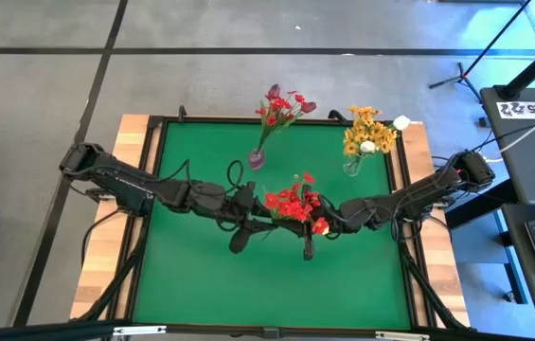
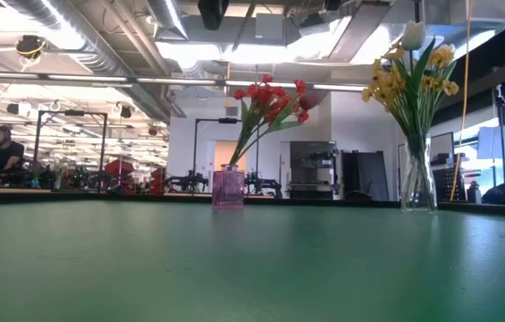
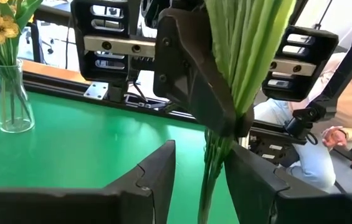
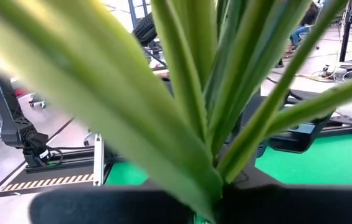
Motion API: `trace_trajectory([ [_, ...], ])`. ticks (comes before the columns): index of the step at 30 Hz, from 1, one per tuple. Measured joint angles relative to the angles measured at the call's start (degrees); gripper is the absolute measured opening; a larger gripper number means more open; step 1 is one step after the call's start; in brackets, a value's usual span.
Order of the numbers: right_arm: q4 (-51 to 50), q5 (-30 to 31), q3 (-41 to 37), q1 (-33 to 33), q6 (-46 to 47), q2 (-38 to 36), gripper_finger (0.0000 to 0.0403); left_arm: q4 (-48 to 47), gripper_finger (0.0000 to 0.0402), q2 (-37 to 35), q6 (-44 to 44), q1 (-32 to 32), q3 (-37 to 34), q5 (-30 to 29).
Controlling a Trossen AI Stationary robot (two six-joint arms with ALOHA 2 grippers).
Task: Sort flowers into vase by color
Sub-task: Put the red flowers into the pink vase
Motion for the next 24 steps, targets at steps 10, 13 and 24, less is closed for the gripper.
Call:
trace_trajectory([
  [10,0.24,0.08,0.00,-0.04,-0.02,0.00,0.0013,0.00,0.0049,0.00,1.91,0.00,0.00,-0.28],
  [13,0.22,0.15,0.00,-0.05,0.00,0.00,0.0010,0.00,0.0011,0.00,1.99,-0.04,0.00,-0.20],
  [24,0.45,-1.07,0.00,0.00,-0.02,-0.40,0.0116,0.77,0.0003,0.00,2.65,0.02,0.00,-0.64],
])
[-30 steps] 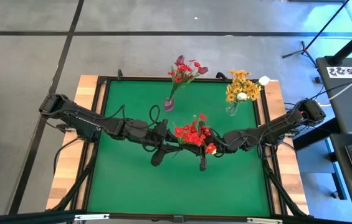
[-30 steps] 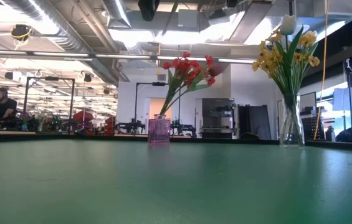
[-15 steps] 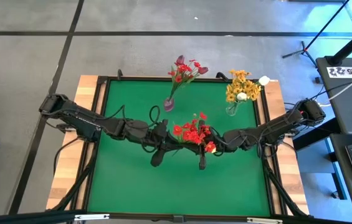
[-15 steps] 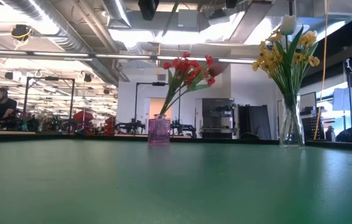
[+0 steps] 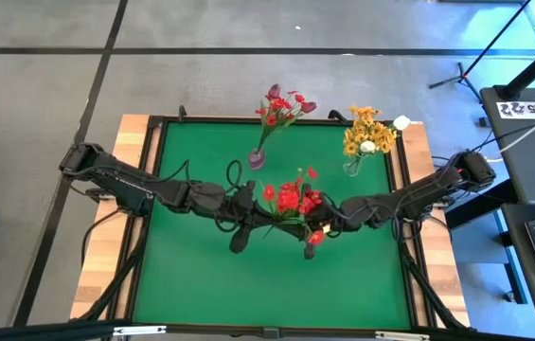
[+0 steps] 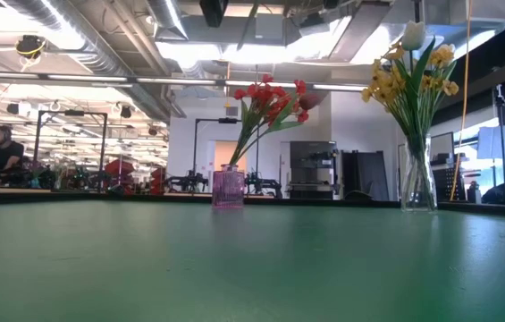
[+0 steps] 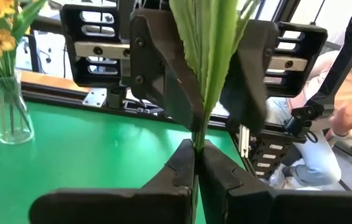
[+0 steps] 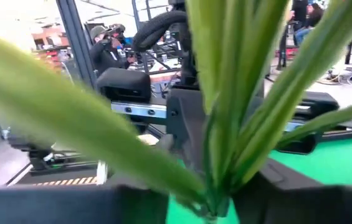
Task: Sort flowers into vase by color
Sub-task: Put the red flowers into the pink vase
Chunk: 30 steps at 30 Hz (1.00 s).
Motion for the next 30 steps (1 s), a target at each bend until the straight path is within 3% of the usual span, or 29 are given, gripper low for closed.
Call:
trace_trajectory([
  [7,-0.46,-3.96,0.00,-0.02,1.89,-2.17,0.0224,0.97,0.0001,-1.69,1.61,0.11,-0.09,-0.88],
  [11,-3.22,-5.80,0.04,0.03,3.25,-4.58,0.0266,0.14,0.0001,-4.32,2.26,0.11,-0.09,-1.44],
  [21,-12.77,-5.23,0.07,1.42,5.02,-8.75,0.0289,-5.76,0.0000,-10.60,5.37,-0.26,-0.11,-8.74],
  [23,-14.67,-2.65,0.06,2.41,4.99,-8.87,0.0289,-5.84,0.0000,-11.82,6.58,-0.24,-0.11,-8.89],
  [27,-17.98,9.88,0.04,4.85,4.86,-9.02,0.0289,-4.98,0.0000,-12.59,9.39,-1.03,-0.11,-9.55],
  [30,-22.17,15.43,0.04,6.29,5.18,-9.02,0.0289,-5.10,0.0000,-12.74,12.04,-1.88,-0.11,-12.28],
])
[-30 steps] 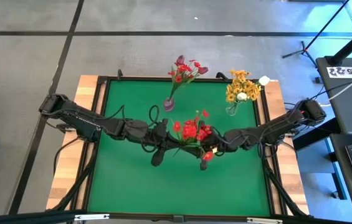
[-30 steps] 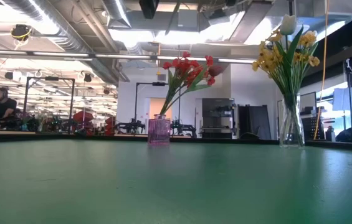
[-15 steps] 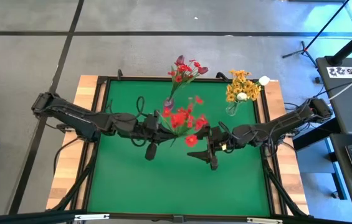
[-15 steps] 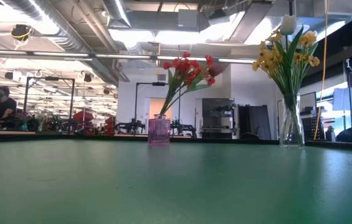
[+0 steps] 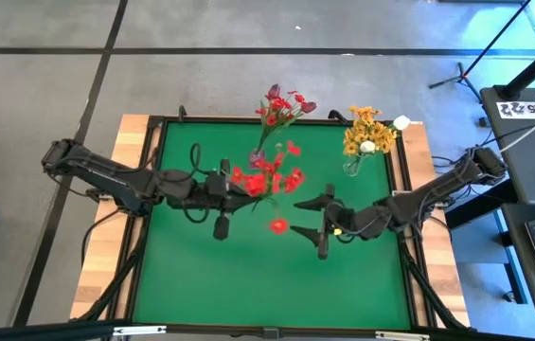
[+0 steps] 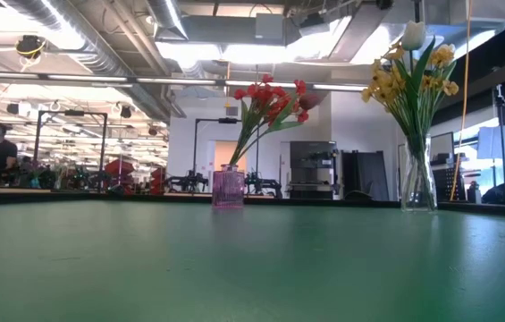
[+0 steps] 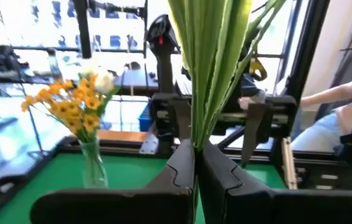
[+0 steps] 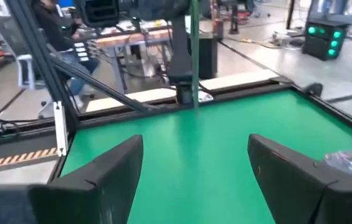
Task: Sort flowers into vase by color
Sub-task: Put the red flowers into the pink vase
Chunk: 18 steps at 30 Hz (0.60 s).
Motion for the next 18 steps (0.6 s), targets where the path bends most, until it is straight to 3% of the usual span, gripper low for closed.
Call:
trace_trajectory([
  [7,-3.37,4.72,-1.97,4.19,2.21,0.00,0.0289,0.70,0.0000,-1.72,2.92,3.48,-0.98,-0.66],
  [13,-3.04,8.91,-7.78,6.29,5.81,0.02,0.0289,5.39,0.0000,-2.47,1.94,10.33,-6.59,7.37],
  [18,-0.26,8.27,-11.26,6.17,6.76,-0.84,0.0289,11.96,0.0000,-2.69,1.31,16.17,-10.55,11.80],
])
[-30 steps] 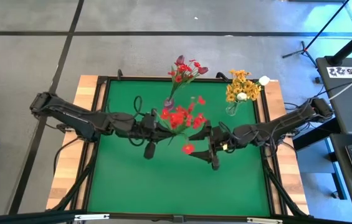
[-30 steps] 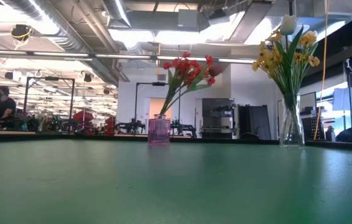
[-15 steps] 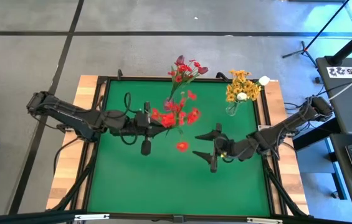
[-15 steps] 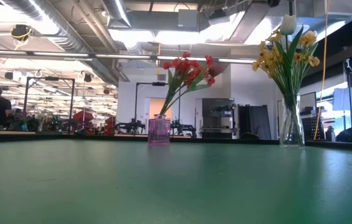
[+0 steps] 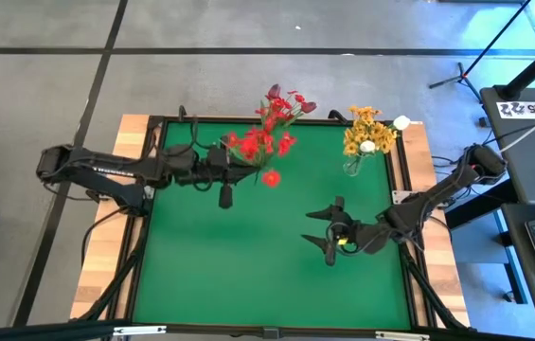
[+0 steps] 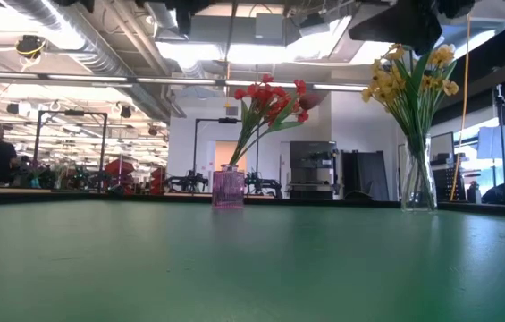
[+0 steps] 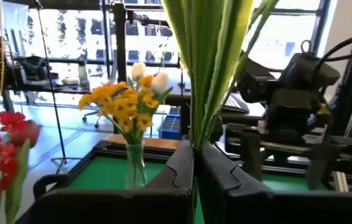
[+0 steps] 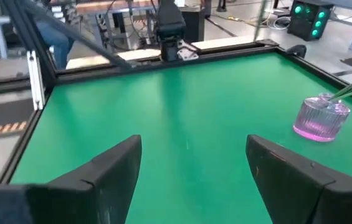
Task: Sort flowers into vase by color
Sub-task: Put the red flowers into the pink vase
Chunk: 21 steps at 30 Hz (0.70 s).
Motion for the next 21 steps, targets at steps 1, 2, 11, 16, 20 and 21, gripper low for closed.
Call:
trace_trajectory([
  [1,0.21,-0.08,-0.41,0.01,-0.45,-0.36,0.0289,0.94,0.0000,0.00,-0.05,1.19,-0.57,1.35],
  [2,0.07,-0.43,-0.92,0.05,-1.25,-0.89,0.0289,1.70,0.0000,0.00,-0.34,2.41,-0.90,2.72],
  [11,-0.04,-1.56,-3.60,0.05,-8.22,-10.43,0.0289,3.36,0.0000,-0.09,-0.85,12.47,-1.45,11.25],
  [16,0.00,-1.90,-7.46,0.81,-10.36,-15.38,0.0289,5.70,0.0000,-0.09,-0.59,16.19,-2.06,15.41],
  [20,4.25,-1.17,-12.12,3.17,-11.17,-18.88,0.0289,10.33,0.0000,-0.07,-1.33,19.88,-4.82,17.77],
  [21,5.91,-0.69,-13.53,3.91,-12.17,-19.80,0.0289,11.87,0.0000,-0.07,-2.22,20.92,-5.57,18.55],
])
